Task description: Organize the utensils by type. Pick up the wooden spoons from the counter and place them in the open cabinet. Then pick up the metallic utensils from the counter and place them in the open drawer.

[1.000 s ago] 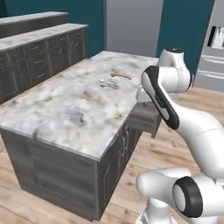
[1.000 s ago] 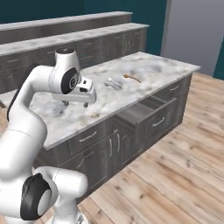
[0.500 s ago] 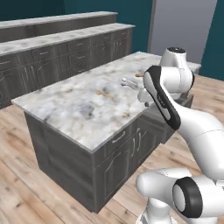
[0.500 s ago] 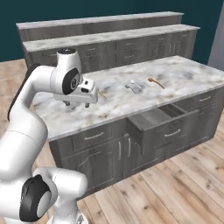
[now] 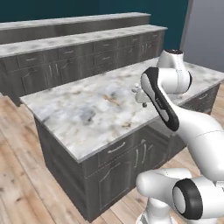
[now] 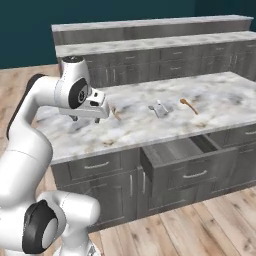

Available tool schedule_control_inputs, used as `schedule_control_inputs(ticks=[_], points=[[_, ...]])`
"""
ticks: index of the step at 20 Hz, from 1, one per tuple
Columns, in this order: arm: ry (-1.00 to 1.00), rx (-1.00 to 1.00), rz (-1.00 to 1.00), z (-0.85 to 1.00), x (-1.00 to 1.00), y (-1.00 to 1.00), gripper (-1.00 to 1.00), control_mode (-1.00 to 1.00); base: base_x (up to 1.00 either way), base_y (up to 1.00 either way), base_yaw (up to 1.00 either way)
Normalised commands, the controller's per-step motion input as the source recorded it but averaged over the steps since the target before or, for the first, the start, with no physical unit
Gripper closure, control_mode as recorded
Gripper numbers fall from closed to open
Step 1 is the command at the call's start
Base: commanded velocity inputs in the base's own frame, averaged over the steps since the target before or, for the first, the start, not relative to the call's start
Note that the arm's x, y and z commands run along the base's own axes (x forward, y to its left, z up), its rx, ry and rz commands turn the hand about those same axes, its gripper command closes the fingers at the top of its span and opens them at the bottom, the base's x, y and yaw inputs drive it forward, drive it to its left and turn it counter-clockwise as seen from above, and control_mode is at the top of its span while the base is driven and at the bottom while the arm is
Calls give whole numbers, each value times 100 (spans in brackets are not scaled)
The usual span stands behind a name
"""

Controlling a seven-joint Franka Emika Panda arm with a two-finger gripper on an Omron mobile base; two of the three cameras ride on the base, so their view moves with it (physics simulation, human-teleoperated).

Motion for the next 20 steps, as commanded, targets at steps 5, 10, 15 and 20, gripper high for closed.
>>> schedule_control_inputs(ticks=[5,10,15,20], points=[[0,0,0,0,0,0,-100,100,23,-57,28],[0,0,0,0,0,0,-100,100,8,-40,45],[0,0,0,0,0,0,-100,100,14,-8,14],[0,0,0,0,0,0,-100,100,34,-24,2]])
